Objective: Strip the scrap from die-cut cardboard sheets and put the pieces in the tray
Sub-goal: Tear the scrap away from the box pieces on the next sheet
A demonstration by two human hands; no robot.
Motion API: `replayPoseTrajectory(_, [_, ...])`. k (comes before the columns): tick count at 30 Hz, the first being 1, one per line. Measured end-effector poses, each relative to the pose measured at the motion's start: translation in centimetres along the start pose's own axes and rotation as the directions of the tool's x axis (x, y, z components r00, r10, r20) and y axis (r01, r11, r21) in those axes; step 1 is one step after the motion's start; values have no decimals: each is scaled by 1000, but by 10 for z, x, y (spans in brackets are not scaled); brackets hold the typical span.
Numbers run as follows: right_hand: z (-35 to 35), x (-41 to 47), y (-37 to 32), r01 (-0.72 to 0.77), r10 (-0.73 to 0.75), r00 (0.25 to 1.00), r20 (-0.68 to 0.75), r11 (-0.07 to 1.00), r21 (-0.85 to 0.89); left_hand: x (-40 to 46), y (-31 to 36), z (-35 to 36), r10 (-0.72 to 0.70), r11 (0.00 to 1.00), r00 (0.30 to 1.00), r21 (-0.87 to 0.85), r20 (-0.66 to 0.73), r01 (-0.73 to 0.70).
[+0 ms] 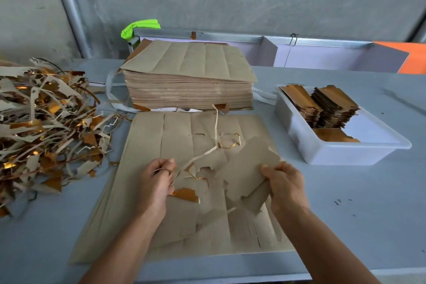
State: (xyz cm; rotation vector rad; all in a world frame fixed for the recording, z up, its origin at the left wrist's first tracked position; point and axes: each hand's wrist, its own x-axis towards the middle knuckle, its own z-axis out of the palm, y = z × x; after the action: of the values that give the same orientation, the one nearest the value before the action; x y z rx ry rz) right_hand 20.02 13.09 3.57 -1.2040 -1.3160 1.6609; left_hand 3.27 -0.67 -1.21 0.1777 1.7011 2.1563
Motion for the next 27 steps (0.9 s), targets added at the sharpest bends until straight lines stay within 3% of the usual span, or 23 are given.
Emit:
replayPoseTrajectory(2, [-3,4,-2,1,-1,1000,-2,999,46,3,2,-1,27,987,999,159,-21,-23])
replayPoseTrajectory(4, [-5,8,-4,-7,10,1000,-22,994,113,4,6,-1,101,876,994,470,40,-108])
replayPoseTrajectory(6, [-4,12,-5,-16,22,999,-39,987,160,3,10,-1,105,662,975,717,197,-217])
replayPoseTrajectory(8, [0,13,-5,-36,42,999,-23,980,198,2,14,0,66,407,940,851,335,-332])
replayPoseTrajectory(9, [2,13,-5,-52,57,998,-12,972,230,2,15,2,51,305,925,877,376,-372])
replayPoseTrajectory(11, [4,14,-6,-69,80,997,-21,944,322,-2,12,3,60,192,908,888,414,-418])
replayPoseTrajectory(14, [4,18,-17,-9,55,995,-89,891,453,-11,3,3,189,31,872,885,452,-465])
replayPoseTrajectory(18, [-4,26,-28,6,60,993,-106,843,538,-9,4,10,193,-48,886,906,422,-421])
replayPoseTrajectory(22, [-11,30,-31,-11,76,990,-118,882,471,3,8,29,165,-173,898,909,407,-380])
replayPoseTrajectory(25, [-16,32,-26,-25,62,990,-130,963,268,11,7,33,220,-313,861,869,459,-383])
replayPoseTrajectory(27, [-18,31,-24,-12,34,995,-96,977,213,16,6,31,220,-352,841,844,494,-404])
